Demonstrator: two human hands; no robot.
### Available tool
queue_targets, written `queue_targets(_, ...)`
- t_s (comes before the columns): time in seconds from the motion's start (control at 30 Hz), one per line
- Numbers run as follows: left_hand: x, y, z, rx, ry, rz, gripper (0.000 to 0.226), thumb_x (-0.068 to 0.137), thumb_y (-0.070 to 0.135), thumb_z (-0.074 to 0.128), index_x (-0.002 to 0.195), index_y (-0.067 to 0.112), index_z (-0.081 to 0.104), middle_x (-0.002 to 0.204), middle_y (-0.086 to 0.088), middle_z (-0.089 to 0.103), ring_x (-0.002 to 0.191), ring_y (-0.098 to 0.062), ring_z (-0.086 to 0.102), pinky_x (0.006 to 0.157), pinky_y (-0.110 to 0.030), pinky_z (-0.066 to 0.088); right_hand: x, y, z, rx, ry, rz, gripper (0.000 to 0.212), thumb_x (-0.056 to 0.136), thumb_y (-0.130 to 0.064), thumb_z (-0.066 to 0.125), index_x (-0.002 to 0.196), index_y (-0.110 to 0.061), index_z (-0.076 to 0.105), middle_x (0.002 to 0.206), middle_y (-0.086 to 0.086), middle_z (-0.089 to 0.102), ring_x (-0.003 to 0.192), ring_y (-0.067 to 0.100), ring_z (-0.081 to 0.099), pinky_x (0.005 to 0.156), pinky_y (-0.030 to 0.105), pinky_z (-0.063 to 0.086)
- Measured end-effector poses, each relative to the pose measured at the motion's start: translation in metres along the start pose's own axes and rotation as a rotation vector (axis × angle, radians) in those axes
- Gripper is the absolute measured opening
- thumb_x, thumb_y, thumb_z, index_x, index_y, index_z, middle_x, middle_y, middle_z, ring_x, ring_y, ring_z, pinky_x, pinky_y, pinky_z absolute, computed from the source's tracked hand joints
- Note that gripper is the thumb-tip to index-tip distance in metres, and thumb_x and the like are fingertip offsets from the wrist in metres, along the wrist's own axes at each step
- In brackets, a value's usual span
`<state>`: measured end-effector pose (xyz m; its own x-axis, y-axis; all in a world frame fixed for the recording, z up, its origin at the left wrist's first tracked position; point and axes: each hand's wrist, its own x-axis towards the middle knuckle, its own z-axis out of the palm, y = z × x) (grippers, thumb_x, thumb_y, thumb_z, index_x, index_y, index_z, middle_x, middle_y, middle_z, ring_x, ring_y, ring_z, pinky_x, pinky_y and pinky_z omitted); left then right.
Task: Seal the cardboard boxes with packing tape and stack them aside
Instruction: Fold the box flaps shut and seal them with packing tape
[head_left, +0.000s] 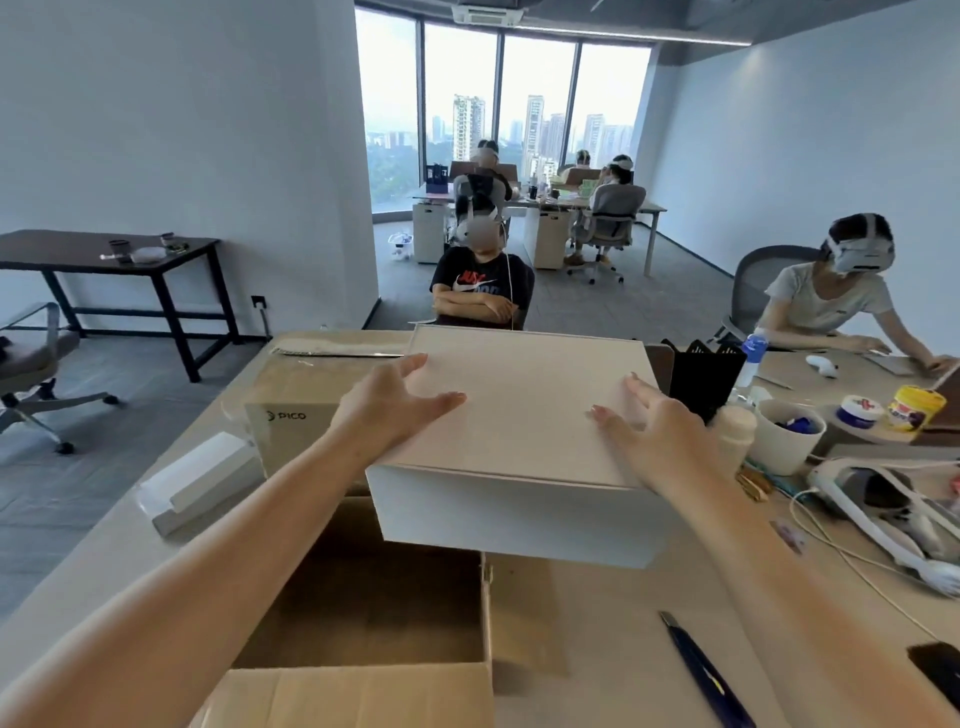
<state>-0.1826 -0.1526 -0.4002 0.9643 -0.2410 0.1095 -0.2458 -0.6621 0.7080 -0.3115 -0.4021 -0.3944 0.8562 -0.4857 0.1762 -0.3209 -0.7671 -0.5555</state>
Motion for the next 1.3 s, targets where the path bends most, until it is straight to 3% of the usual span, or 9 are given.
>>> queue_targets(0.17,-0.051,-0.066,-0.022,-0.063,-0.014,-0.080,0.086,0.070,0.067,0.076,0.145,0.038,0.045,0.141,0.001,0.056,0.120,-0.022,0.057,0.099,-0.038,0.049,-0.063,-0.026,0.033,-0.055,-0.013,-0.025,0.076,0.089,-0.063,0.051,0.152,-0.027,0.028,0.124,0.008,0.065,0.104,0.030,0.063,0.088,0.039,0.051)
queue_targets(0.23,-0.061,-0.086,-0.027,-0.093,-0.011,-0.105,0.086,0.070,0.064,0.078,0.145,0.037,0.046,0.139,0.002,0.058,0.119,-0.021,0.058,0.100,-0.038,0.049,-0.075,-0.033,0.050,-0.040,-0.031,-0.021,0.076,0.089,-0.063,0.051,0.153,-0.028,0.028,0.131,0.006,0.061,0.102,0.029,0.064,0.088,0.038,0.052)
queue_targets(0.4,-0.074,-0.136,-0.045,-0.104,0.013,-0.166,0.095,0.059,0.072,0.077,0.143,0.040,0.047,0.140,0.001,0.057,0.118,-0.024,0.059,0.101,-0.045,0.050,-0.091,-0.054,0.099,-0.001,-0.065,-0.031,0.077,0.089,-0.064,0.051,0.153,-0.029,0.027,0.144,0.004,0.050,0.121,0.027,0.055,0.097,0.037,0.046)
queue_targets(0.5,-0.076,-0.157,-0.048,-0.095,0.026,-0.187,0.090,0.063,0.070,0.077,0.143,0.040,0.047,0.141,0.001,0.057,0.116,-0.025,0.060,0.096,-0.045,0.053,-0.091,-0.061,0.122,0.016,-0.093,-0.013,0.075,0.090,-0.061,0.052,0.153,-0.029,0.026,0.143,0.005,0.050,0.128,0.029,0.049,0.099,0.037,0.043)
queue_targets(0.6,-0.073,-0.170,-0.047,-0.074,0.033,-0.233,0.091,0.061,0.072,0.075,0.142,0.043,0.047,0.136,0.002,0.061,0.113,-0.024,0.062,0.094,-0.041,0.054,-0.090,-0.062,0.140,0.034,-0.118,-0.011,0.075,0.091,-0.061,0.051,0.154,-0.030,0.025,0.144,0.005,0.049,0.129,0.029,0.049,0.098,0.037,0.043)
queue_targets(0.73,-0.068,-0.183,-0.036,-0.050,0.026,-0.281,0.079,0.075,0.058,0.077,0.145,0.041,0.045,0.139,0.001,0.058,0.119,-0.025,0.058,0.083,-0.032,0.046,-0.082,-0.056,0.163,0.034,-0.164,0.003,0.075,0.090,-0.063,0.050,0.153,-0.032,0.025,0.150,0.001,0.043,0.133,0.027,0.046,0.099,0.039,0.045)
queue_targets(0.9,-0.055,-0.197,-0.026,-0.024,0.014,-0.311,0.075,0.074,0.059,0.077,0.142,0.041,0.049,0.141,0.003,0.057,0.125,-0.023,0.054,0.094,-0.035,0.045,-0.068,-0.043,0.187,0.037,-0.219,0.014,0.077,0.087,-0.069,0.046,0.152,-0.031,0.028,0.147,0.001,0.047,0.131,0.030,0.047,0.102,0.043,0.045)
queue_targets(1.07,-0.036,-0.204,-0.020,-0.010,-0.010,-0.343,0.075,0.074,0.057,0.078,0.141,0.039,0.051,0.143,0.003,0.056,0.128,-0.022,0.053,0.099,-0.035,0.043,-0.049,-0.041,0.198,0.011,-0.214,-0.017,0.071,0.093,-0.058,0.050,0.152,-0.024,0.031,0.145,0.006,0.049,0.131,0.028,0.047,0.102,0.038,0.043)
queue_targets(1.3,-0.029,-0.215,-0.014,0.019,-0.027,-0.394,0.071,0.076,0.055,0.077,0.141,0.040,0.051,0.143,0.002,0.055,0.128,-0.023,0.052,0.098,-0.035,0.043,-0.039,-0.038,0.214,0.017,-0.289,-0.024,0.069,0.094,-0.056,0.049,0.153,-0.026,0.028,0.149,0.005,0.044,0.136,0.027,0.041,0.103,0.035,0.038)
